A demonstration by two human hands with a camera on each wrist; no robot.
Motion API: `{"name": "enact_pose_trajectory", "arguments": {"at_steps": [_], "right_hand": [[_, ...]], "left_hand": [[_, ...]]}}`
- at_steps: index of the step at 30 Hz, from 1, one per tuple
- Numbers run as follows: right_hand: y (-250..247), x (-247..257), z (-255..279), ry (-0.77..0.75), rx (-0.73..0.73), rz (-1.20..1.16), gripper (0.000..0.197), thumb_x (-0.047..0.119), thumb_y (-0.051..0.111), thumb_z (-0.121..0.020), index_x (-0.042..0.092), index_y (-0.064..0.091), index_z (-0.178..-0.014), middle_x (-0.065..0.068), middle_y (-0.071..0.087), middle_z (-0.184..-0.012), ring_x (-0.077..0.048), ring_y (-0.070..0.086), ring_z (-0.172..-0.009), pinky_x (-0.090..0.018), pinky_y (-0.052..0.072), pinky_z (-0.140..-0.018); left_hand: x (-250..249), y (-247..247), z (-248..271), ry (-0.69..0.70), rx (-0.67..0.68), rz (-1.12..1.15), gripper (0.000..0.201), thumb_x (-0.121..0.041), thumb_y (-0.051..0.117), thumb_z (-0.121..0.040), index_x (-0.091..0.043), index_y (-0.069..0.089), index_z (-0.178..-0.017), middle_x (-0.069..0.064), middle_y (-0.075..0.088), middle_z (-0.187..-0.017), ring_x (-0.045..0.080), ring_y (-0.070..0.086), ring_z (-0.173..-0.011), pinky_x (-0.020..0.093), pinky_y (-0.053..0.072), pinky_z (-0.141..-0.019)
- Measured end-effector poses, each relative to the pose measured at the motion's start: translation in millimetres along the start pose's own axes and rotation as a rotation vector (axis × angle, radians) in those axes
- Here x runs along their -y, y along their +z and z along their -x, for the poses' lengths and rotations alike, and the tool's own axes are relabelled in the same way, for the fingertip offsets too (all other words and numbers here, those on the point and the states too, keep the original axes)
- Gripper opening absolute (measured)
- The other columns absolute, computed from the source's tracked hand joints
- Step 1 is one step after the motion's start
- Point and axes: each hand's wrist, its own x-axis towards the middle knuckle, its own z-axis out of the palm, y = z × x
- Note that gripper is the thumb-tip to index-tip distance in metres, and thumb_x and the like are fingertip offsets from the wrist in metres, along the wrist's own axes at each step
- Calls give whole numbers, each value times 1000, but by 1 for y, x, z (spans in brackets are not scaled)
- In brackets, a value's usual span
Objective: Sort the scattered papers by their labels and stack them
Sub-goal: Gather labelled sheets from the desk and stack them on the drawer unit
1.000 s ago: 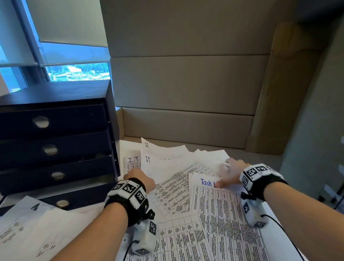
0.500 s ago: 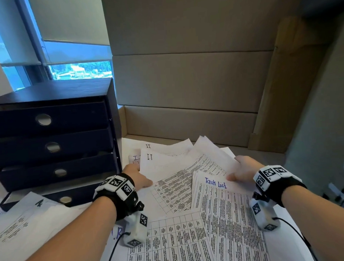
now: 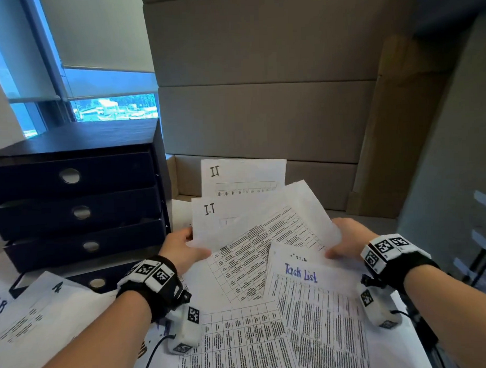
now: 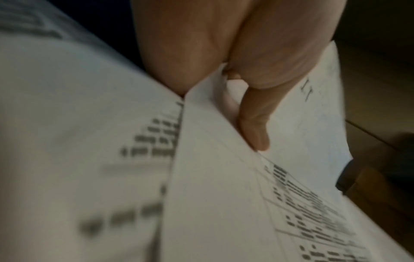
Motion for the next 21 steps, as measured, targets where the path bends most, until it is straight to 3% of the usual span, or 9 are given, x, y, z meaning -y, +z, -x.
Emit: {"name": "enact_pose_trajectory", "arguments": {"at_steps": [3,6,9,12,14,17,21], "right_hand": [[-1,6,-3,-45,-101,-81,39,13,80,-70,24,64,-103,-1,69,-103,-21,63,-95,-29,47,-78],[-5,12,-2,-101,-186,-164,20,7,71,-75,25,63,-81,0,69,-87,-23,64,-88,-32,50,-76],[-14,9,2,-109,-272,-319,15,6,70,-78,19,65,-85,-1,68,-84,-22,63,-86,-29,48,-71],[-24,12,5,-147,-368,-443,19,5,70,-79,21,66,-89,-1,68,-84,-20,64,-85,-31,51,-74],[-32,20,9,-204,-461,-488,16,5,68,-81,18,67,-91,-3,68,-83,-20,64,-81,-32,51,-72],[-50,39,16,-305,-575,-552,15,5,67,-83,20,67,-80,2,66,-73,-13,60,-69,-24,43,-58],[-73,70,25,-404,-615,-632,11,10,73,-80,18,70,-73,3,66,-67,-5,53,-57,-23,42,-54]], "left_hand": [[-7,3,0,31,107,-172,44,-13,82,-71,-18,60,-108,-1,68,-101,19,65,-95,31,53,-83],[-15,7,0,45,26,-174,28,-9,78,-75,-12,62,-98,4,67,-95,23,64,-91,30,52,-79],[-16,3,3,39,-57,-15,22,-6,76,-78,-10,64,-96,5,67,-90,25,64,-88,33,51,-81],[-17,-5,7,59,-45,80,29,-5,75,-78,-3,66,-106,11,70,-99,28,66,-93,40,53,-87],[-24,-10,9,95,-18,119,31,-4,73,-80,-5,64,-109,9,70,-99,25,66,-92,36,52,-84],[-42,-14,14,182,-37,145,28,0,71,-81,-12,60,-104,0,67,-91,22,64,-90,31,50,-81],[-56,-23,14,207,-146,243,35,1,72,-79,-10,61,-110,9,67,-102,27,63,-95,42,51,-90]]}}
